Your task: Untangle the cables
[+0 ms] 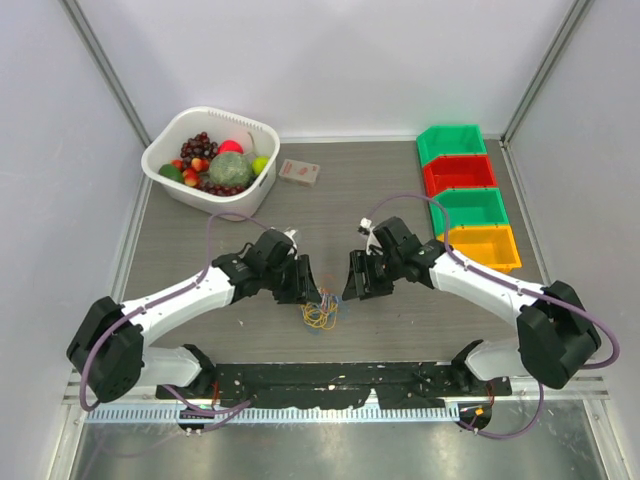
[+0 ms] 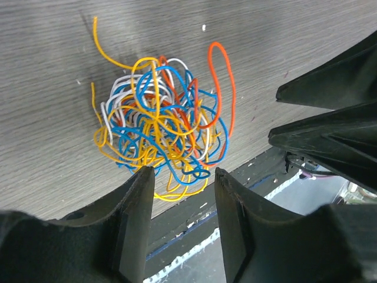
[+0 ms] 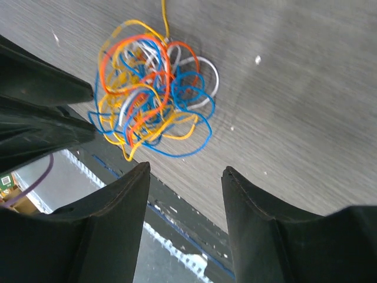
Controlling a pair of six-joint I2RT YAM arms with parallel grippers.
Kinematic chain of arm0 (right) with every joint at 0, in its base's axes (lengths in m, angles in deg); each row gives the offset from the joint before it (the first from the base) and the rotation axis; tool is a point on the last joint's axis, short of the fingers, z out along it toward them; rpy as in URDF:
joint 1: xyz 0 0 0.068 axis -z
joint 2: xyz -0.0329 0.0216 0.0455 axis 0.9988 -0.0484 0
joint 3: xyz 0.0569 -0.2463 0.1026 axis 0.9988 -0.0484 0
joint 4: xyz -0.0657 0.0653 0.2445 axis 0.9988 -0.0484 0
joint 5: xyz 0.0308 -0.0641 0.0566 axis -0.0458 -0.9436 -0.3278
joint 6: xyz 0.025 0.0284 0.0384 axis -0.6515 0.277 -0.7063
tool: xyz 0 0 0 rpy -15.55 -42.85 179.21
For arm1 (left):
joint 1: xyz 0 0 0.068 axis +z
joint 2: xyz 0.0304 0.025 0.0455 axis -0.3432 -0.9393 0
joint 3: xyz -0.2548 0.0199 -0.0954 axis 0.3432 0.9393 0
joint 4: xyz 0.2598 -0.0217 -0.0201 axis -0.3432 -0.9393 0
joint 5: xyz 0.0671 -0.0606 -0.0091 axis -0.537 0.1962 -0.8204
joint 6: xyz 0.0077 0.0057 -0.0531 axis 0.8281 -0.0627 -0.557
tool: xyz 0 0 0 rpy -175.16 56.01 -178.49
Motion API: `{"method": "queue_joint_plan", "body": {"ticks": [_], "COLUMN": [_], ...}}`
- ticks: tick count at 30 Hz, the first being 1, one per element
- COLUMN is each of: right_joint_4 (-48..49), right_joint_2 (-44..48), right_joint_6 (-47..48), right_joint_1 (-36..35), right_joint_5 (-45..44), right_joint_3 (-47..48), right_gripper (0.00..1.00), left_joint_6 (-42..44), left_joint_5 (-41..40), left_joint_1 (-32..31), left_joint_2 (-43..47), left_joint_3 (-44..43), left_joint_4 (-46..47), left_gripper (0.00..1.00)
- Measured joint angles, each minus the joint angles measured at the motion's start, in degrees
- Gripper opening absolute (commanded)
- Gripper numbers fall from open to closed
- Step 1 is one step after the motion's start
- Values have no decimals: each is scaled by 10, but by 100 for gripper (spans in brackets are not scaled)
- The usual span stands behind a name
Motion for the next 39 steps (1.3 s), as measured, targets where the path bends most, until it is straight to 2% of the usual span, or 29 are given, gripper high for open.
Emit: {"method": "queue_joint_plan", "body": {"ticks": [5, 6, 8, 9, 13, 15, 16, 18, 24, 30, 34, 39], "right_joint_4": [63, 80, 110, 121, 155, 160, 161, 163, 89, -16, -77, -181], "right_joint_2": [-5, -8, -21, -33, -99, -122, -132, -147, -117, 43, 85, 67], "right_joint_6": [-2, -2, -3, -3, -6, -5, -5, -7, -1, 1, 2, 12], "right_joint_1": [0, 0, 0, 0, 0, 0, 0, 0, 0, 0, -1, -1], "right_joint_5": [1, 2, 9, 14, 31, 35, 38, 45, 21, -20, -62, -119], "right_joint_3": [-2, -2, -1, 2, 17, 21, 24, 28, 83, 204, 348, 501], "right_gripper": [57, 57, 55, 53, 44, 31, 18, 1, 1, 1, 1, 1], "left_joint_6": [-41, -50, -62, -64, -65, -64, -63, -61, -48, -37, -35, -30], "left_joint_5": [-26, -33, -44, -46, -43, -39, -38, -38, -57, -38, -31, -28], "left_joint_1": [0, 0, 0, 0, 0, 0, 0, 0, 9, 20, 22, 25], "left_joint_2": [23, 36, 63, 69, 50, 15, -4, -45, -136, -228, -229, -183], "left_joint_3": [26, 35, 53, 56, 47, 32, 24, 6, -32, -105, -101, -65], "left_joint_4": [10, 14, 17, 17, 26, 26, 25, 25, 18, 16, 37, 65], "left_gripper": [51, 56, 75, 79, 81, 81, 82, 84, 86, 84, 84, 84]}}
